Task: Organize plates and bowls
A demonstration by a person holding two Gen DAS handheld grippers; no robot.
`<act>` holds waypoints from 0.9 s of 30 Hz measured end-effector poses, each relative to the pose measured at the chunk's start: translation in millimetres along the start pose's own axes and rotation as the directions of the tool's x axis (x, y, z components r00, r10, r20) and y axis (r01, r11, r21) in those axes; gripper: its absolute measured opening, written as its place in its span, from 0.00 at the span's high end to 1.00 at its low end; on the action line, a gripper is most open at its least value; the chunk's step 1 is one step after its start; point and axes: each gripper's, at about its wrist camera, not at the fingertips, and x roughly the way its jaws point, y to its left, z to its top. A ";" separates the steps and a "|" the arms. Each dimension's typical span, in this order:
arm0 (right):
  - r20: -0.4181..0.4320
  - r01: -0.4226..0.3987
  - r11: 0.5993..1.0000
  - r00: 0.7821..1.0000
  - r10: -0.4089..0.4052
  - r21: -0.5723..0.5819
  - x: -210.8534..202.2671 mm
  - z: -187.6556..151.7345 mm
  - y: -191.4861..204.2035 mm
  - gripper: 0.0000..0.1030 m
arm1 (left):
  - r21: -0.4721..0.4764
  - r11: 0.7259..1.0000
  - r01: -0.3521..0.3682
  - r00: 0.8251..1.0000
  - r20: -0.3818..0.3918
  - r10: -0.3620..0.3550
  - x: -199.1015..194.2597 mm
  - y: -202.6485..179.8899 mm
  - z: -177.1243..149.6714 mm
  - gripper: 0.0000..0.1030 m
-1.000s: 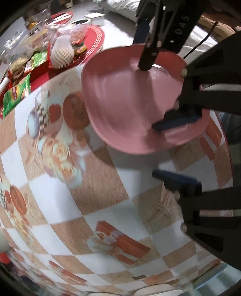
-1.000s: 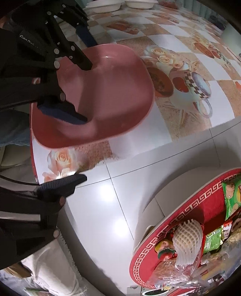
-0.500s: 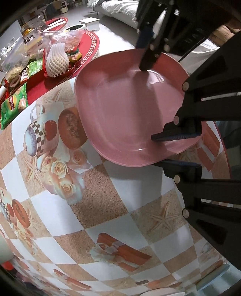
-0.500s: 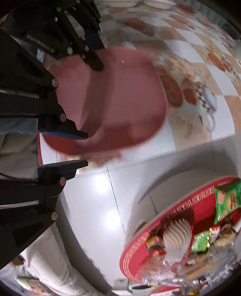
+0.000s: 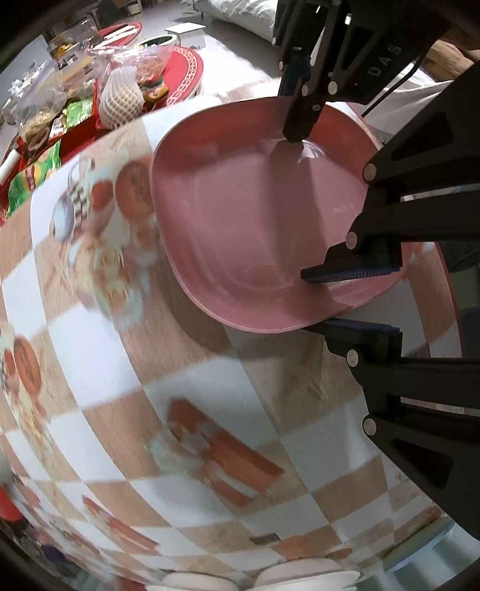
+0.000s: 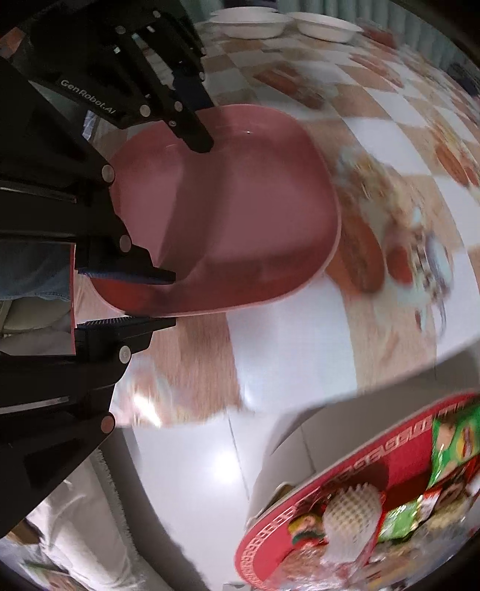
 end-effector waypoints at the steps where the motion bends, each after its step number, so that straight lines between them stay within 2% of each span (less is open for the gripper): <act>1: 0.000 0.003 1.000 1.000 -0.003 -0.016 0.9 -0.9 6.9 0.81 | -0.008 1.000 -0.004 1.000 -0.002 0.004 -0.1 7.1 -3.7 0.80; 11: -0.030 0.003 0.989 1.000 -0.007 -0.150 16.3 -13.0 98.1 0.81 | -0.074 0.996 -0.045 0.999 -0.017 0.043 0.3 75.1 -50.7 0.80; 22: -0.061 -0.023 0.964 0.998 0.007 -0.265 36.9 -43.6 233.8 0.81 | -0.184 0.979 -0.092 0.996 -0.040 0.086 1.1 193.7 -122.7 0.79; 27: -0.078 -0.029 0.949 0.997 0.005 -0.315 46.4 -65.8 292.3 0.81 | -0.210 0.972 -0.109 0.994 -0.041 0.103 1.0 235.8 -150.4 0.79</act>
